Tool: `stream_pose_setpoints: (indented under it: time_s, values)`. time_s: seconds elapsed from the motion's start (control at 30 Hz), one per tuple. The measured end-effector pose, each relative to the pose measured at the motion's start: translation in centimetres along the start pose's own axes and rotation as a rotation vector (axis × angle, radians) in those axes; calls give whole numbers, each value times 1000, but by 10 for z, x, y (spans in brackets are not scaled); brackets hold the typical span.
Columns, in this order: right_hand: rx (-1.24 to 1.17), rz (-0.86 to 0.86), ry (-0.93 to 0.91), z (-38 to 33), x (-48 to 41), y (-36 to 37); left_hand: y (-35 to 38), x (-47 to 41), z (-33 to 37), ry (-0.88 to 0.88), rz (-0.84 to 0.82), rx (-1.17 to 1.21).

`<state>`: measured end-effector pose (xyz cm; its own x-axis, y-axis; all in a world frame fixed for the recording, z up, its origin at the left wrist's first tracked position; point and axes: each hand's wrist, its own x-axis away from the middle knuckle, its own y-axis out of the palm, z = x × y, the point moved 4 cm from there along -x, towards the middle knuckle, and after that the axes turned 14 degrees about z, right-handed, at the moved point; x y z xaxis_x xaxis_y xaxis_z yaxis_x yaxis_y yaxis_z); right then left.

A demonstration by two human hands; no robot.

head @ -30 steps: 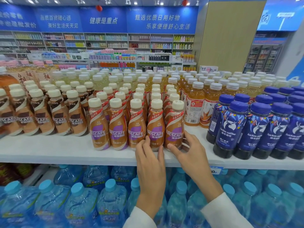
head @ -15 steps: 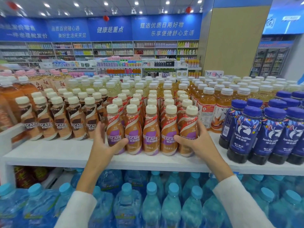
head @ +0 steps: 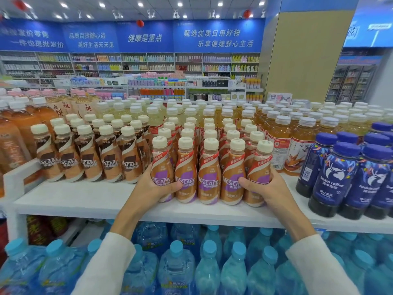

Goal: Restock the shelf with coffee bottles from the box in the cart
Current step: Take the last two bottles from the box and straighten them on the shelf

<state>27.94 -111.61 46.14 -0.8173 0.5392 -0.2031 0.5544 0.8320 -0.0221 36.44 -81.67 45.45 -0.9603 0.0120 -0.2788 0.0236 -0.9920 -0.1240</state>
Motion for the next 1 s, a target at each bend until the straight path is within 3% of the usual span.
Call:
stream_pose_setpoints:
  time_s: [0.7, 1.0]
  values:
    - [10, 31, 22, -3, 6, 2, -2, -1, 2, 33, -39, 31]
    - [30, 15, 16, -6, 7, -1, -5, -6, 1, -55, -61, 160]
